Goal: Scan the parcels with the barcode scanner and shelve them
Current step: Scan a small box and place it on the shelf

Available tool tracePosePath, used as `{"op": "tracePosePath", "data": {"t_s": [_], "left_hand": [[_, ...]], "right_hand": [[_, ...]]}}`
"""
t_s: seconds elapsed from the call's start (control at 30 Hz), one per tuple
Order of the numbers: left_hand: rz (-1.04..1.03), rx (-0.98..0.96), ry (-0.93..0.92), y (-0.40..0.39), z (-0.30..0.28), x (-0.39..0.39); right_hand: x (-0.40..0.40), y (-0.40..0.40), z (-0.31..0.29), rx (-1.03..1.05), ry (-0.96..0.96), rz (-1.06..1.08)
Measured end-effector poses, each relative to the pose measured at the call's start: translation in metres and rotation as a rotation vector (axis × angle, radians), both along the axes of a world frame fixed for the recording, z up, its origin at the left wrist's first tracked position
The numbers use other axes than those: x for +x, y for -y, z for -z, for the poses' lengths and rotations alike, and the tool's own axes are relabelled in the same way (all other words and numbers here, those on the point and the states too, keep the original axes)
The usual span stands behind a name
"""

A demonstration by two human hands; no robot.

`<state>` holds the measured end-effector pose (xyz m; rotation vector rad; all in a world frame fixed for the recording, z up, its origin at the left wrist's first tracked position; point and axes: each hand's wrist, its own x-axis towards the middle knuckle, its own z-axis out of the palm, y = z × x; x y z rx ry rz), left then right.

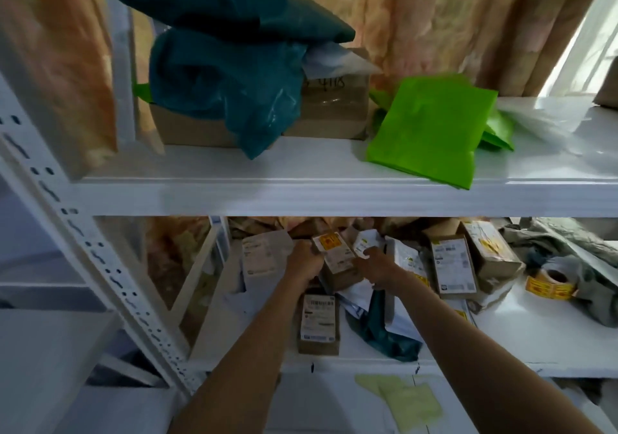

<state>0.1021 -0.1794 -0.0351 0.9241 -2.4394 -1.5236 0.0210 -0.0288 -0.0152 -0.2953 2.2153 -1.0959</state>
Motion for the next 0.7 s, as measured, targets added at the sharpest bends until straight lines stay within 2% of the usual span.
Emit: {"op": "tracePosePath", "data": {"t_s": [0.1,0.17,0.3,0.43,0.57,0.63,0.7], "left_hand": [[-0.008,0.055,0.041,0.047,0.092,-0.063],[-0.008,0.094,0.063,0.057,0.116,-0.08],[0.016,0.319,-0.014,0.02,0.038,-0.04],[0.124,0.279,-0.009,0.013,0.037,-0.039],[0.107,0.407,0.036,-0.004,0.014,-0.029],[0.113,0.291,0.067,-0.003,0.016,-0.033],[0.128,0.072,0.144,0.005,0.013,-0.036]], "right_hand": [[-0.015,0.011,0.011,0.078,0.081,0.005],[-0.025,0.016,0.017,0.132,0.09,-0.019],[-0.038,0.022,0.025,0.144,0.17,-0.026],[-0.044,0.02,0.027,0.072,0.185,-0.07],[-0.054,0.016,0.026,-0.077,0.173,-0.076],[-0.059,0.014,0.018,-0.152,0.164,-0.079],[-0.063,0.011,0.007,-0.196,0.135,-0.062]]}}
